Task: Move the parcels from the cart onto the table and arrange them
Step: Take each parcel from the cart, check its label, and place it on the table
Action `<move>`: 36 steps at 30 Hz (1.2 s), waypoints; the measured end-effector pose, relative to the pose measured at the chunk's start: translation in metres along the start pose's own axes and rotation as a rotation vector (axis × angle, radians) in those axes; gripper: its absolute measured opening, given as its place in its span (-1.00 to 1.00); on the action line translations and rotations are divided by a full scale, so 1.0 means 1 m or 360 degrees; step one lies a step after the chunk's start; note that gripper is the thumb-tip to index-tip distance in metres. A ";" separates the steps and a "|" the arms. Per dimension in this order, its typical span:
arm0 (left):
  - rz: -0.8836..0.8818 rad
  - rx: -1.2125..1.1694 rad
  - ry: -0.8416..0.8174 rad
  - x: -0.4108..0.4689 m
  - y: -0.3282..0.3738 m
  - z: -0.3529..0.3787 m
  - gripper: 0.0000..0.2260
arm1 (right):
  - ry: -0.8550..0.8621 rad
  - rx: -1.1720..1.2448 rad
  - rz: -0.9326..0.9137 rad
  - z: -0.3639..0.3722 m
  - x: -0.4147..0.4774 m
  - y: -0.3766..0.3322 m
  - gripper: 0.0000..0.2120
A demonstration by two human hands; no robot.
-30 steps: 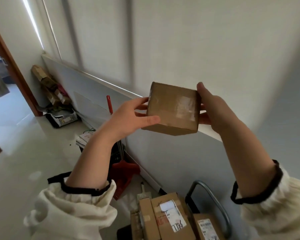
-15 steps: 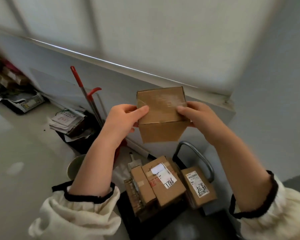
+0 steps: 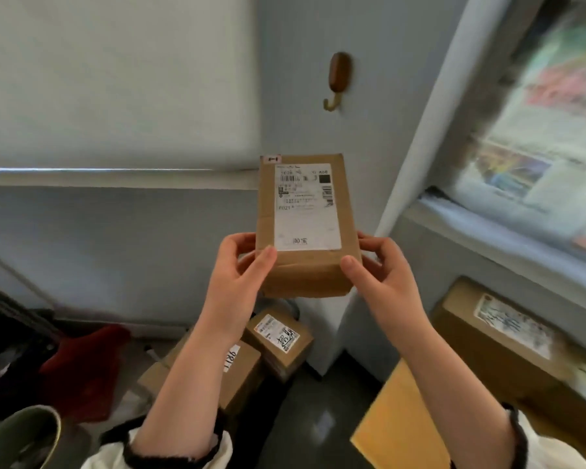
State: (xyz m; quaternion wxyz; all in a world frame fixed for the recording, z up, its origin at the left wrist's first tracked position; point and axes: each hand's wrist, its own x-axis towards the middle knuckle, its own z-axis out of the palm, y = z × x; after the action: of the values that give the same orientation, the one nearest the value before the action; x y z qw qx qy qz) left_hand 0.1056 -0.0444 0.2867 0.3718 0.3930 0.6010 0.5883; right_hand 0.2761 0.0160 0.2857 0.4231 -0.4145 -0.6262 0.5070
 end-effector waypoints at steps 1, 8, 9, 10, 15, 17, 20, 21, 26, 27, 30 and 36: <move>0.0013 0.0001 -0.0066 -0.007 0.004 0.021 -0.47 | 0.0073 0.0021 0.0005 -0.021 -0.011 0.000 -0.66; 0.0050 -0.0098 -0.0443 -0.112 0.011 0.189 -0.62 | 0.0517 0.0060 -0.0018 -0.193 -0.137 0.011 -0.72; 0.0036 -0.0090 -0.0488 -0.131 0.008 0.213 -0.60 | 0.0566 0.0044 -0.0018 -0.217 -0.158 0.014 -0.72; 0.0017 -0.0090 -0.0537 -0.150 0.004 0.236 -0.59 | 0.0616 0.0017 -0.0019 -0.241 -0.179 0.017 -0.73; -0.0050 -0.0094 -0.0886 -0.226 0.000 0.347 -0.56 | 0.0944 -0.0089 0.0079 -0.347 -0.276 0.027 -0.74; -0.0145 -0.0046 -0.1017 -0.248 0.002 0.386 -0.62 | 0.1079 -0.0054 0.0159 -0.382 -0.302 0.029 -0.76; -0.0542 -0.0017 -0.1120 -0.272 -0.014 0.432 -0.77 | 0.1183 0.0017 0.0378 -0.423 -0.331 0.044 -0.78; -0.0681 0.0008 -0.1145 -0.278 -0.022 0.444 -0.77 | 0.1197 0.0015 0.0477 -0.432 -0.339 0.052 -0.78; -0.1289 0.0184 -0.1298 -0.293 -0.072 0.495 -0.66 | 0.1329 -0.0006 0.0832 -0.459 -0.363 0.101 -0.81; -0.1367 0.0228 -0.1326 -0.291 -0.080 0.504 -0.66 | 0.1345 -0.0006 0.0899 -0.465 -0.364 0.113 -0.81; -0.1473 0.0378 -0.1402 -0.277 -0.108 0.529 -0.64 | 0.1374 0.0018 0.1123 -0.487 -0.357 0.149 -0.79; -0.1436 0.0587 -0.1448 -0.260 -0.164 0.565 -0.58 | 0.1454 0.0110 0.1328 -0.512 -0.337 0.214 -0.85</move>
State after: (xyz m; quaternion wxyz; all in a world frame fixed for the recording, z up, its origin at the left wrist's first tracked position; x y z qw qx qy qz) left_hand 0.7210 -0.0464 0.1013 0.7247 0.3691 0.5806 0.0382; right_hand 0.8825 -0.1269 0.1030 0.4276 -0.7857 -0.1502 0.4211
